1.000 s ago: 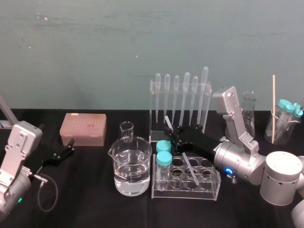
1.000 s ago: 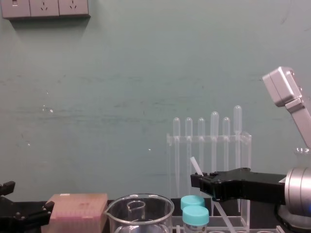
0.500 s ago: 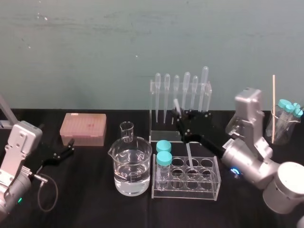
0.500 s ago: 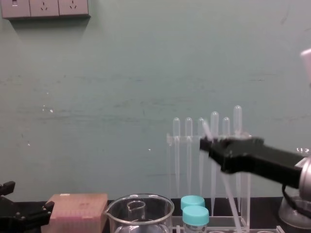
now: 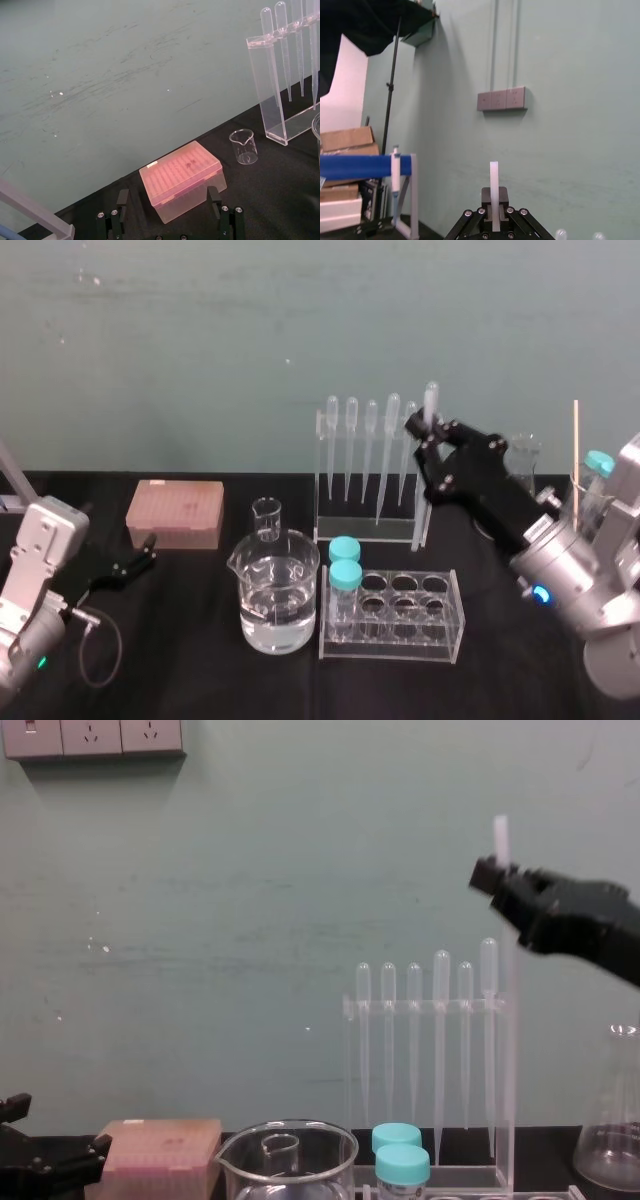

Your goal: Pick up the stirring rod with one hand, then place it down.

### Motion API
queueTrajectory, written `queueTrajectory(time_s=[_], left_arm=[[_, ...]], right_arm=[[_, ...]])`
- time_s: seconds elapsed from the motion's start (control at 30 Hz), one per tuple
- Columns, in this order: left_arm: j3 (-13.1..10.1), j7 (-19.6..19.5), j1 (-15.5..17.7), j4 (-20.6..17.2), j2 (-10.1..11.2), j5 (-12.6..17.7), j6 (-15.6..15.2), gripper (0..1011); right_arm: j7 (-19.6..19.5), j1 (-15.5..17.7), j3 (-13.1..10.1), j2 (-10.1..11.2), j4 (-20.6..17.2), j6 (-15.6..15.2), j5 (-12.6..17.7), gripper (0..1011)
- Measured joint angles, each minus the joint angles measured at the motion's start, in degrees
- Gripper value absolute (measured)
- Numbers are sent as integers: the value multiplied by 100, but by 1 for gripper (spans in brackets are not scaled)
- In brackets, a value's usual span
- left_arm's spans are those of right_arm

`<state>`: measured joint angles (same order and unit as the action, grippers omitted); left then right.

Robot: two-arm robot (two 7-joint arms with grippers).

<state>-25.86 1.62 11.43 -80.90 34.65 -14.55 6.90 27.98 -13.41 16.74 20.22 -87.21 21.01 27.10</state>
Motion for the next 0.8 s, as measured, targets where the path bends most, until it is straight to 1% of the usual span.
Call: queueTrajectory(time_s=[0.03,0.07,0.17,0.3,0.8], left_arm=[[0,0,0,0,0,0,0,1000],[0,0,0,0,0,0,0,1000],[0,0,0,0,0,0,0,1000],[0,0,0,0,0,0,0,1000],[0,0,0,0,0,0,0,1000]], right_arm=[[10,1,-56,5,-54,-36,36,69],[10,1,-56,5,-54,-36,36,70],[51,-20,-159,22,-123,-110,53,69],[93,-60,-217,30,-131,-161,49,69],[181,-168,-231,21,-23,-273,-21,69]])
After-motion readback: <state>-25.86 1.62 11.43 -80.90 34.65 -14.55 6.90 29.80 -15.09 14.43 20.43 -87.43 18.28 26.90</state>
